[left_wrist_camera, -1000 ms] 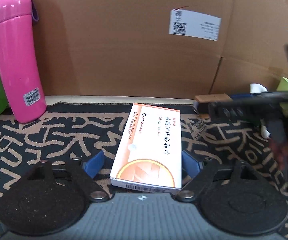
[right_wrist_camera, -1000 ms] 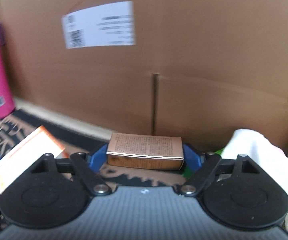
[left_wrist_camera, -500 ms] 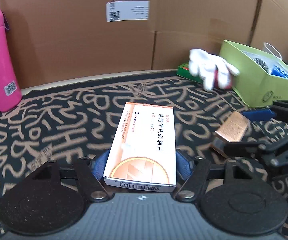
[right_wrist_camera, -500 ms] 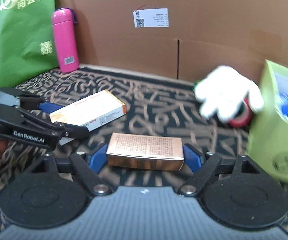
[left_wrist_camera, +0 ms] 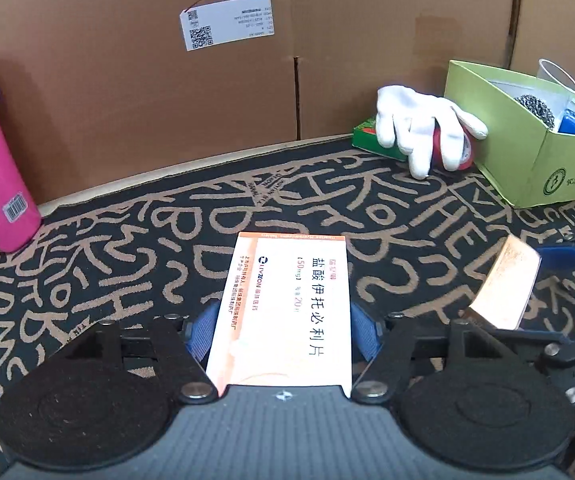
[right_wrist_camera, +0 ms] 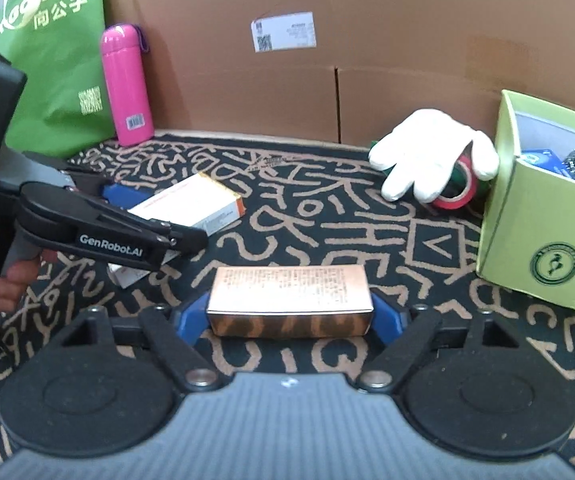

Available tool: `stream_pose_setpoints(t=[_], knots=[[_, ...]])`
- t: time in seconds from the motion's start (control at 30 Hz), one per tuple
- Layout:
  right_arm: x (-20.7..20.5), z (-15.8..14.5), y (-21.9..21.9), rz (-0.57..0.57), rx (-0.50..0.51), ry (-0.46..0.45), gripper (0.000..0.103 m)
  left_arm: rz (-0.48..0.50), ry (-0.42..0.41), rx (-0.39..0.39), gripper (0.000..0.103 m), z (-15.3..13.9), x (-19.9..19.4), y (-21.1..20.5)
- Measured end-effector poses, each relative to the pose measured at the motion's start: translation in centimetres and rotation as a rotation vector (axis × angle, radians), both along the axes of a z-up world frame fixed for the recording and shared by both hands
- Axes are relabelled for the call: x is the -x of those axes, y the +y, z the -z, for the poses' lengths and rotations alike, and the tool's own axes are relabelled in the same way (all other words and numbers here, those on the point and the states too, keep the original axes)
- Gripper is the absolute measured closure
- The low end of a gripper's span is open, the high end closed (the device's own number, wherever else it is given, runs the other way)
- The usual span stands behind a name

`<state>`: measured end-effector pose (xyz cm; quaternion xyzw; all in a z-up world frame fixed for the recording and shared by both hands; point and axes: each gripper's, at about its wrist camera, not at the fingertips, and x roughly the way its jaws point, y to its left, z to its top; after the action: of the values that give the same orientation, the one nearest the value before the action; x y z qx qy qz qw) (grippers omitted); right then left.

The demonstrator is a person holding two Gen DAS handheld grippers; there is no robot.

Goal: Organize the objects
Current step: 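Lower both boxes into the lime-green box and open both tools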

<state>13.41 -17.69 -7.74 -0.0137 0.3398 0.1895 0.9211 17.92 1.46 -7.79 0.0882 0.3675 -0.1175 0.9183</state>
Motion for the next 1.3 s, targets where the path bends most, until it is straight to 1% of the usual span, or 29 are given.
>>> stream_pose_setpoints(t=[0.07, 0.17, 0.3, 0.37, 0.43, 0.53, 0.6, 0.67, 0.77, 0.9, 1.03, 1.07, 1.1, 1.13, 1.17, 1.23, 1.3], knots=[[0.6, -0.6, -0.6, 0.012, -0.005, -0.023, 0.021, 0.016, -0.006, 0.013, 0.033, -0.7, 0.5, -1.1], [1.8, -2.1, -2.2, 0.031, -0.025, -0.072, 0.021, 0.071, -0.034, 0.08, 0.033, -2.9, 1.0, -3.0], [3.7, -5.0, -5.2, 0.077, -0.021, -0.162, 0.021, 0.179, -0.098, 0.146, 0.033, -6.5, 1.3, -7.6], [4.3, -6.5, -7.1, 0.111, -0.005, -0.205, 0.021, 0.227, -0.12, 0.172, 0.033, -7.9, 0.9, -10.4], [4.7, -7.8, -9.1, 0.158, 0.023, -0.245, 0.021, 0.253, -0.139, 0.186, 0.033, -8.9, 0.2, -12.9], [4.6, -9.1, -12.4, 0.243, 0.073, -0.279, 0.021, 0.27, -0.123, 0.223, 0.033, -9.8, -1.5, -16.4], [4.1, -9.5, -14.7, 0.298, 0.103, -0.287, 0.021, 0.272, -0.115, 0.231, 0.033, -9.9, -2.8, -18.5], [3.2, -9.8, -17.1, 0.353, 0.134, -0.283, 0.021, 0.264, -0.115, 0.221, 0.033, -9.8, -4.3, -20.5], [1.7, -9.7, -20.3, 0.418, 0.17, -0.277, 0.021, 0.231, -0.09, 0.222, 0.033, -9.2, -6.2, -22.7], [-0.8, -9.2, -23.4, 0.437, 0.172, -0.261, 0.021, 0.214, -0.069, 0.216, 0.033, -8.4, -7.6, -24.3], [-2.7, -8.5, -24.7, 0.426, 0.168, -0.258, 0.021, 0.21, -0.087, 0.207, 0.031, -8.2, -8.0, -24.4], [-3.0, -8.2, -24.8, 0.417, 0.162, -0.259, 0.02, 0.206, -0.094, 0.217, 0.03, -8.0, -8.2, -24.3], [-3.5, -7.8, -24.8, 0.404, 0.155, -0.254, 0.019, 0.203, -0.094, 0.228, 0.02, -7.9, -8.3, -24.2], [-3.7, -7.1, -25.1, 0.393, 0.148, -0.244, 0.012, 0.195, -0.081, 0.234, 0.009, -7.7, -8.5, -24.0], [-3.9, -6.7, -25.1, 0.399, 0.144, -0.235, 0.005, 0.182, -0.071, 0.236, 0.007, -7.5, -8.5, -23.8], [-3.9, -6.0, -25.0, 0.414, 0.146, -0.241, 0.004, 0.177, -0.077, 0.238, 0.007, -7.3, -8.3, -23.3], [-3.5, -5.6, -24.8, 0.408, 0.126, -0.242, 0.002, 0.178, -0.1, 0.226, 0.007, -7.2, -7.7, -22.7]])
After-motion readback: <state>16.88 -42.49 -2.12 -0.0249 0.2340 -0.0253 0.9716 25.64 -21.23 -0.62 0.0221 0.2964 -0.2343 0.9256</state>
